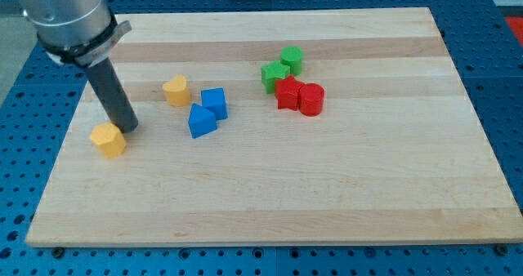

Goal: Push the hexagon a little bit down

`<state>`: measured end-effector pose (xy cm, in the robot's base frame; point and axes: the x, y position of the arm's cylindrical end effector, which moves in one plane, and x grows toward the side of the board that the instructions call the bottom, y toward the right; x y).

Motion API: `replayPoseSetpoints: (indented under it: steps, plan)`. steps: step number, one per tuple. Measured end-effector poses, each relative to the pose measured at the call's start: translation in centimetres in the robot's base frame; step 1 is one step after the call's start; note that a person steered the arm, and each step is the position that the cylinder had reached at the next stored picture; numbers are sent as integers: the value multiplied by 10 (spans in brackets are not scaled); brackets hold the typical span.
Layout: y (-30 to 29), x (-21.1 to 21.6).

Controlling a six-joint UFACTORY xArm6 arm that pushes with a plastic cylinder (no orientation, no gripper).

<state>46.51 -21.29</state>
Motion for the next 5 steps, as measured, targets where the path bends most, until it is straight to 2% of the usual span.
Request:
replayPoseSetpoints:
  steps: [2,3,4,5]
  plan:
    - [-12,44]
    - [-13,41]
    - [-15,7]
    - [-44,4]
